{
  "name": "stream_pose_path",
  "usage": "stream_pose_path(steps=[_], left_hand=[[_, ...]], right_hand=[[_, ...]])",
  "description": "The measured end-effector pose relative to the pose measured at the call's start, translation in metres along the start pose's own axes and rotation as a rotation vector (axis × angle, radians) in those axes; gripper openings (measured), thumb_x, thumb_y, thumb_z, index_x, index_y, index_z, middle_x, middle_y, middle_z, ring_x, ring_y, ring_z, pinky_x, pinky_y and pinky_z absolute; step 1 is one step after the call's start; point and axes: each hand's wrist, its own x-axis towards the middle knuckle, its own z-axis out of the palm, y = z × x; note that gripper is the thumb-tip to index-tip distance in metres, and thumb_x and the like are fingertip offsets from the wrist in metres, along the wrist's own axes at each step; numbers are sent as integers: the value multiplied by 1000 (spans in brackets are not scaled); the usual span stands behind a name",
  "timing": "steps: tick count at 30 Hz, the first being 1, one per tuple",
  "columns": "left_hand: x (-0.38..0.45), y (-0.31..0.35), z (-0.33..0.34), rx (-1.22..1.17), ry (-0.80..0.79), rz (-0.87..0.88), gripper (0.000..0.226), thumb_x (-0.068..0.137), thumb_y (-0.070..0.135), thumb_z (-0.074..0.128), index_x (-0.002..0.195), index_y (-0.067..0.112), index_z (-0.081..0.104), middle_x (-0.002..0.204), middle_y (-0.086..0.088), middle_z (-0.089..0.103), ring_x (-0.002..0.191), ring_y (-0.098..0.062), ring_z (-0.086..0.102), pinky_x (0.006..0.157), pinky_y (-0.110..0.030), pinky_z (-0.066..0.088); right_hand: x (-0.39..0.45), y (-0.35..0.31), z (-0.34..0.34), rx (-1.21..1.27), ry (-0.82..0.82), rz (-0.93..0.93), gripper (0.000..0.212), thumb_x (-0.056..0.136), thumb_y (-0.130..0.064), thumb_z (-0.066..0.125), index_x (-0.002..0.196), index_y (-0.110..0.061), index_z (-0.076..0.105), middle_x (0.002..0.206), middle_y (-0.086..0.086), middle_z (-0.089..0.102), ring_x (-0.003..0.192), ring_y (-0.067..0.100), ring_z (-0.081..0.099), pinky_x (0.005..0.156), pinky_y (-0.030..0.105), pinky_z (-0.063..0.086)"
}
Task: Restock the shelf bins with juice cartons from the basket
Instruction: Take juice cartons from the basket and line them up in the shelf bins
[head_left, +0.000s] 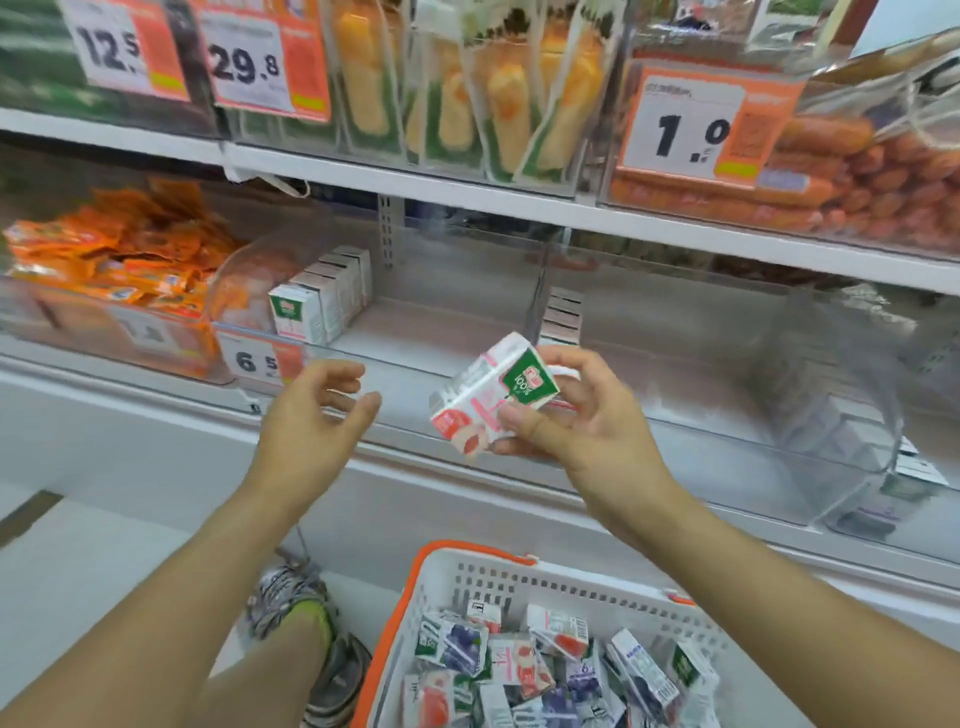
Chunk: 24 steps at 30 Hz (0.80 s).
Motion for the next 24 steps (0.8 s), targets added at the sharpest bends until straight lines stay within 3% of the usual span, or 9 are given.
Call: stream_pose_path(steps=[4,9,13,16,20,24], left_hand=[[24,-32,-12,172,264,23,62,80,29,80,129,9,48,125,-13,47,113,-29,50,97,-45,45],[42,-50,-8,129,393,-49,87,78,31,82,145,7,33,141,-16,38,131,-34,39,107,-50,39],[40,-52,2,50,439,-28,85,80,27,80,147,9,31,143,-12,37,134,-31,38,108,-49,39],[41,-53,5,32,443,-29,85,81,29,79,148,10,30,145,-9,35,136,-29,37,108,-47,40],[40,-56,2,27,435,-18,86,79,30,80,147,12,30,142,-6,36,134,-26,38,109,-45,40],[37,-55,-1,36,403,-29,86,80,32,80,148,15,30,145,-1,33,135,-21,38,108,-41,43]], right_hand=[[62,-12,61,-93,7,-187,45,76,5,80,111,-8,55,110,17,67,95,34,71,72,43,62],[153,9,129,-465,12,-369,43,67,-5,86,101,-13,61,94,0,70,76,10,68,66,26,57],[211,39,165,-686,-14,-295,43,59,-15,91,91,-14,63,83,-2,71,67,6,64,60,20,52],[234,59,180,-852,-75,-252,45,56,-22,94,86,-14,62,77,-2,67,64,8,63,54,22,47],[246,78,188,-1130,-184,-310,48,53,-36,96,78,-17,59,81,-2,61,72,13,54,58,28,38],[240,69,188,-1131,-217,-250,49,57,-41,94,85,-15,63,75,-10,55,74,12,55,56,26,40]])
